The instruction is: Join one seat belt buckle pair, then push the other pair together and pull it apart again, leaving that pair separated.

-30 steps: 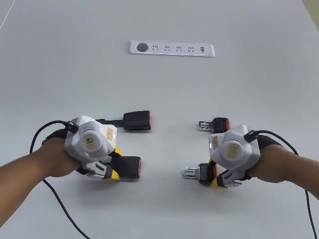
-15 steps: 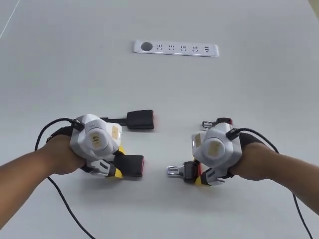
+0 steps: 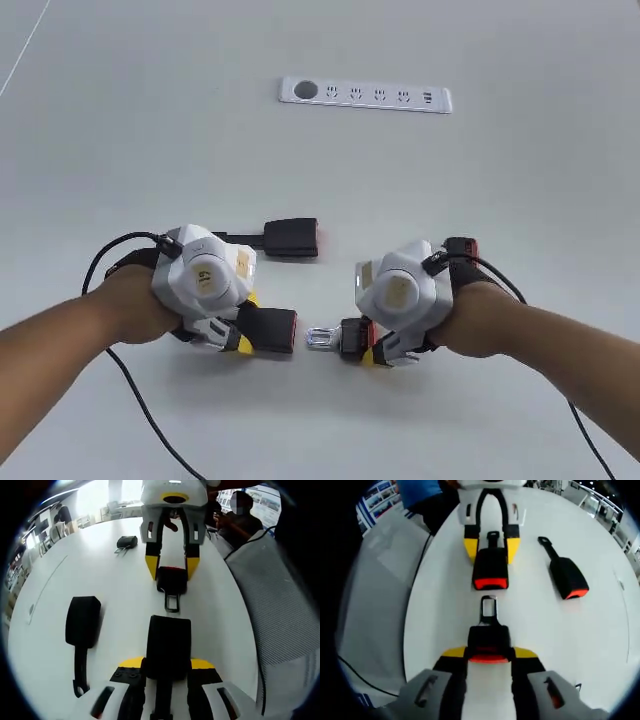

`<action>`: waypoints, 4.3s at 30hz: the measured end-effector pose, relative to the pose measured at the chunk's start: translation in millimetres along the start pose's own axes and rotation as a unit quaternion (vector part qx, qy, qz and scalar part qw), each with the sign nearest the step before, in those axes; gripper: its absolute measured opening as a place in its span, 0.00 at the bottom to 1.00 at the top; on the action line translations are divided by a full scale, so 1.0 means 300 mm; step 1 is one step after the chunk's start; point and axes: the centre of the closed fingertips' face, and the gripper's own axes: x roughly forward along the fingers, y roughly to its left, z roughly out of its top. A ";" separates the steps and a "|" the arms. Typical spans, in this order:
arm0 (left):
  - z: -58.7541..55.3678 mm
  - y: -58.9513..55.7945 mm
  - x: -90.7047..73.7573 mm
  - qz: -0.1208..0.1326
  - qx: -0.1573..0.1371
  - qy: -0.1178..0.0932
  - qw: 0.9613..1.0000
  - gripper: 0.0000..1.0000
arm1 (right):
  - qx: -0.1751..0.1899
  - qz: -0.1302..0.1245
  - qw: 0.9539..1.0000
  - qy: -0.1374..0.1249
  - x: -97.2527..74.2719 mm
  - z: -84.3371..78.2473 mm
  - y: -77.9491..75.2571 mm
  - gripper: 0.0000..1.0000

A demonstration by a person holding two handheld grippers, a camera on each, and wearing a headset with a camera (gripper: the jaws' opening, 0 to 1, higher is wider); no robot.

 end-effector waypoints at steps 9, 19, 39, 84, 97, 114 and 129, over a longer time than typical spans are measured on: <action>-0.001 -0.002 -0.001 -0.004 0.003 0.000 1.000 0.33 | -0.002 0.002 1.000 -0.014 0.015 0.038 -0.001 0.33; 0.007 -0.009 0.003 -0.003 0.011 0.008 1.000 0.33 | 0.006 -0.002 1.000 -0.025 0.022 0.074 -0.005 0.33; 0.023 -0.014 0.012 0.004 0.014 0.012 1.000 0.31 | 0.020 -0.018 0.999 -0.037 0.035 0.102 -0.007 0.30; 0.025 -0.016 0.005 -0.012 0.017 -0.044 0.999 0.31 | -0.007 -0.038 0.992 -0.118 0.029 0.116 0.000 0.31; 0.055 -0.043 -0.019 -0.016 0.018 -0.062 0.998 0.30 | -0.012 -0.052 0.988 -0.145 0.021 0.115 0.002 0.30; 0.075 -0.053 -0.035 -0.021 0.025 -0.076 0.997 0.30 | -0.010 -0.050 0.986 -0.157 0.021 0.110 0.002 0.30; 0.063 -0.033 -0.013 -0.021 0.033 -0.066 0.997 0.31 | 0.002 -0.048 0.986 -0.161 0.021 0.112 0.000 0.31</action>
